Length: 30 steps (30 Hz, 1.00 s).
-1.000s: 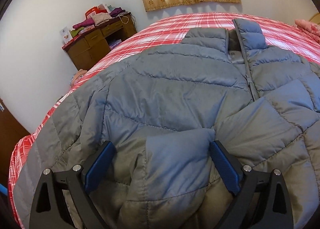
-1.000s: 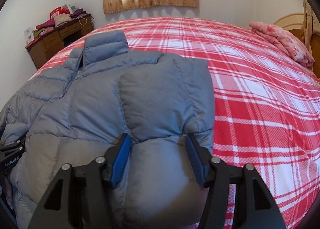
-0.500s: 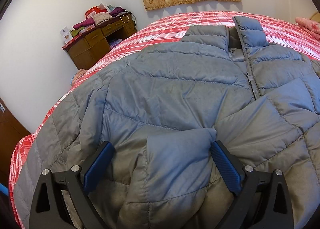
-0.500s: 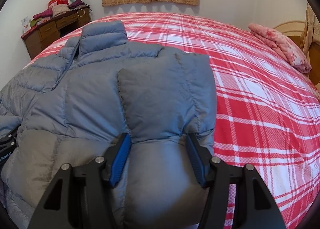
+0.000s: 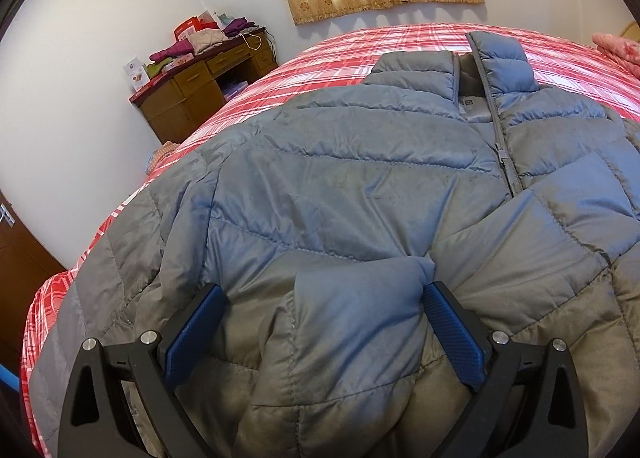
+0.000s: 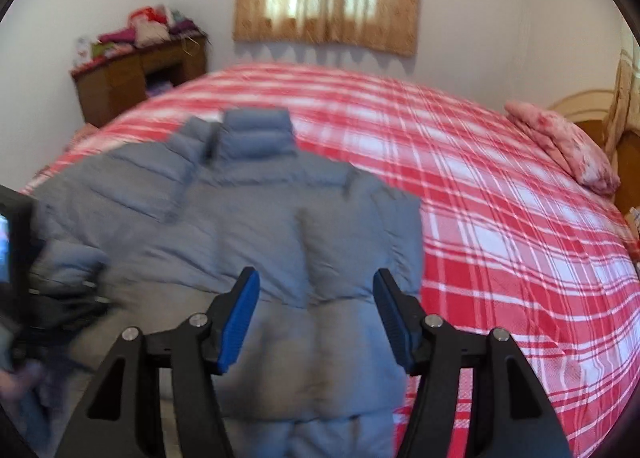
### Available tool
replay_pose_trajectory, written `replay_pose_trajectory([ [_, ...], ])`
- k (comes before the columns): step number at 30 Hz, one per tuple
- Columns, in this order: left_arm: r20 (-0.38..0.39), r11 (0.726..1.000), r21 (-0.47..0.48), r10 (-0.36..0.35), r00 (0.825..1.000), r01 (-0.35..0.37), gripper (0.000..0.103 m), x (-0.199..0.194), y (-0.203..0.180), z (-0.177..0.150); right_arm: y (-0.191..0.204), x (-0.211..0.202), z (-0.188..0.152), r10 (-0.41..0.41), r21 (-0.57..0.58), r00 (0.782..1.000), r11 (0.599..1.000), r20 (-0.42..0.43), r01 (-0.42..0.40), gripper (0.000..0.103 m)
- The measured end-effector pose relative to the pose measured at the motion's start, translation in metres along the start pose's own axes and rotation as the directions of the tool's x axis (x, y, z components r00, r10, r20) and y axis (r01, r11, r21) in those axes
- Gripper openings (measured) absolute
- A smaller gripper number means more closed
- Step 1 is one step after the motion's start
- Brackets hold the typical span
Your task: Fold large clothes
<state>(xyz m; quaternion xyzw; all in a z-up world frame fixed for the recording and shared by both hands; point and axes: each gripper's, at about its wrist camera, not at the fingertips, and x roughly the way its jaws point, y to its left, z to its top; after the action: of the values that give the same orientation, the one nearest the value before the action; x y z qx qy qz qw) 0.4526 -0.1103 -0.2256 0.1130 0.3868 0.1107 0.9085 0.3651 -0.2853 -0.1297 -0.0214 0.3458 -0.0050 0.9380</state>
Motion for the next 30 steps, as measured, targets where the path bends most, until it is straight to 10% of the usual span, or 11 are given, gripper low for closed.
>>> replay_pose_trajectory([
  [8, 0.000, 1.000, -0.003, -0.003, 1.000, 0.003, 0.101, -0.001, -0.001, -0.001, 0.022, 0.049, -0.035, 0.024, -0.009, 0.989, 1.000, -0.144, -0.025, 0.063],
  [30, -0.024, 0.998, 0.039, -0.052, 0.998, 0.053, 0.101, -0.009, 0.004, 0.007, 0.028, 0.054, -0.035, -0.052, -0.064, 0.982, 0.997, -0.181, 0.041, 0.074],
])
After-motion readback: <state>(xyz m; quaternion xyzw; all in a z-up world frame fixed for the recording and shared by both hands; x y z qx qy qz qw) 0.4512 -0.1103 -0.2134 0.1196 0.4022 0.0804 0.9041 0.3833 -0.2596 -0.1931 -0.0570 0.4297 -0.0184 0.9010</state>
